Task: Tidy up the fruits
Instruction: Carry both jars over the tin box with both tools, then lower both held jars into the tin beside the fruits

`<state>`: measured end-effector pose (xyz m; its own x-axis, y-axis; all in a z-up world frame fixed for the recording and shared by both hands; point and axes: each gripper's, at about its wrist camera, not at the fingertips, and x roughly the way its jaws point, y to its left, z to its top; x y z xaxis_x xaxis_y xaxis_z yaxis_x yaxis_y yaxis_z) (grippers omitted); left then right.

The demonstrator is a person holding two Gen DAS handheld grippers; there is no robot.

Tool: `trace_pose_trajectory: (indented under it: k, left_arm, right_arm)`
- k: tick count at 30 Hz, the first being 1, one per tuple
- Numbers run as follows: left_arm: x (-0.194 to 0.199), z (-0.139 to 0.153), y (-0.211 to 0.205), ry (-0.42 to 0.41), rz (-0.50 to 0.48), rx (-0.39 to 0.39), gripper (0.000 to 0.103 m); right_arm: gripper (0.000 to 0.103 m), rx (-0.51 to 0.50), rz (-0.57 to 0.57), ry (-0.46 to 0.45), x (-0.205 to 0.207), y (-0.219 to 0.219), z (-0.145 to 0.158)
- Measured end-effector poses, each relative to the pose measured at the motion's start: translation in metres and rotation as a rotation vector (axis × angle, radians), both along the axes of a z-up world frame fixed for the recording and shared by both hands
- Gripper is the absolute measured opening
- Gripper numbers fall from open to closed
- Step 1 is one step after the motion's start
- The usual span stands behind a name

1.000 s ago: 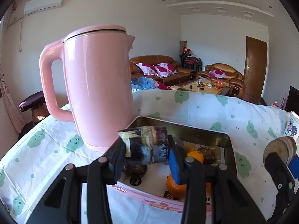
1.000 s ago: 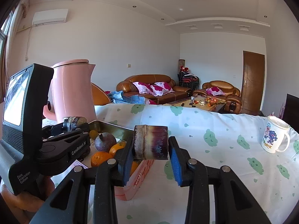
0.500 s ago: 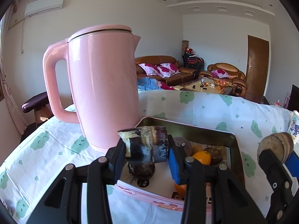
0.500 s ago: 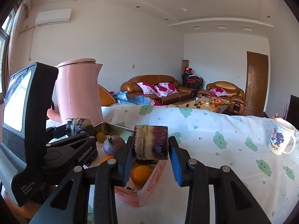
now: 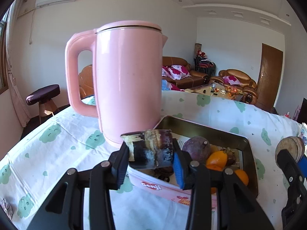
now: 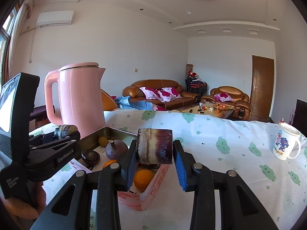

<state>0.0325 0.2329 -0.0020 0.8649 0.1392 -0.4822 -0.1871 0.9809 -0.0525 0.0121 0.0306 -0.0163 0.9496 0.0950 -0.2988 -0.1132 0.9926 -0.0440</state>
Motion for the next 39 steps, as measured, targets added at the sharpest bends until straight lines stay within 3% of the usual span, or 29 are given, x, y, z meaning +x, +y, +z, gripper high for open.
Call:
trace_pose_trajectory:
  k: [7,15,29,39]
  left_arm:
    - [-0.020,-0.001,0.015,0.001,0.006,-0.012,0.042]
    - [-0.021,0.013,0.023,-0.020,0.032,0.034,0.042]
    - [0.026,0.028,-0.008,-0.021,-0.015,0.129,0.042]
    - [0.068,0.022,-0.023,0.034,-0.026,0.098,0.042]
  right_arm:
    - [0.038,0.015,0.034,0.023,-0.011,0.007,-0.001]
    - [0.038,0.014,0.091,0.030,-0.005,0.034,0.006]
    - [0.038,0.064,0.009,0.009,0.043,0.020,0.027]
    - [0.038,0.133,-0.067,0.082,0.080,0.008,0.015]
